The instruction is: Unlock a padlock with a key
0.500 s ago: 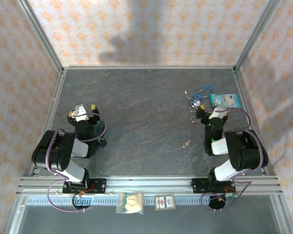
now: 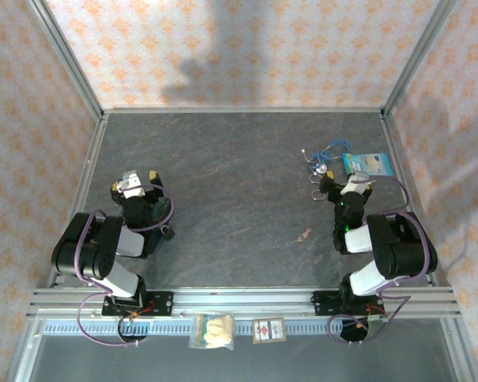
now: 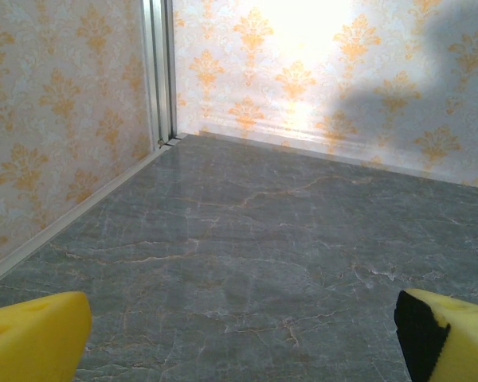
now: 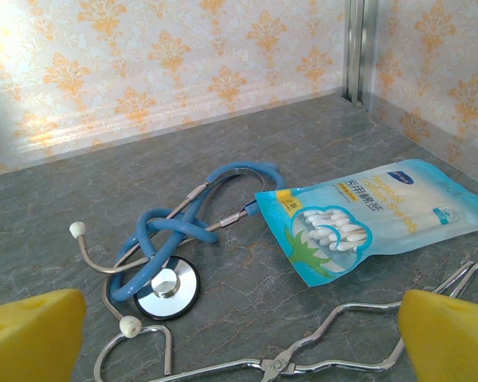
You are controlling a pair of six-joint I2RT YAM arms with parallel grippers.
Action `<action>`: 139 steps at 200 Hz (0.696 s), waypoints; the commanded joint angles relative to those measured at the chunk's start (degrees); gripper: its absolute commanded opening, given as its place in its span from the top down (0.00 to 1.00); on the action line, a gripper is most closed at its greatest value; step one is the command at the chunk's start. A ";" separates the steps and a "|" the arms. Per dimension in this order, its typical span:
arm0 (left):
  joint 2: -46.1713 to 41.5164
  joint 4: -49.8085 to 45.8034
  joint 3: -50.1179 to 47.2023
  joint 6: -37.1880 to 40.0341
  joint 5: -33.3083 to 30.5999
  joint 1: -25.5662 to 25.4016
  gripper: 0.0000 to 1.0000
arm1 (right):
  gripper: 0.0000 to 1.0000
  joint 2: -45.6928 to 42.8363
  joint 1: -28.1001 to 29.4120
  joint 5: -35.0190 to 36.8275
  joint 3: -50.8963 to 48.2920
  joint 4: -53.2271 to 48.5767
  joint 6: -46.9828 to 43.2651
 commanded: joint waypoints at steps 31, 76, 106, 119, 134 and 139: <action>-0.05 0.55 0.84 -0.86 0.63 0.40 0.01 | 0.00 -0.42 -0.43 -0.11 0.90 0.48 -0.31; -0.07 0.38 0.92 -0.89 0.56 0.42 0.01 | 0.00 -0.94 -0.43 0.31 0.65 0.91 -0.48; -3.79 -6.71 3.45 -0.25 -3.31 -1.01 0.01 | 0.00 -8.26 -0.08 3.77 6.37 -14.33 0.69; -6.74 -16.64 7.88 0.03 -7.70 -2.49 0.01 | 0.00 -10.90 -0.08 6.08 10.09 -22.16 2.51; -9.03 -28.94 14.89 0.13 -8.75 -3.58 0.01 | 0.01 -12.85 -0.08 7.77 15.21 -31.79 7.53; -9.49 -32.33 17.17 -0.77 -9.48 -4.09 0.01 | 0.01 -13.23 -0.08 8.23 17.04 -35.06 9.90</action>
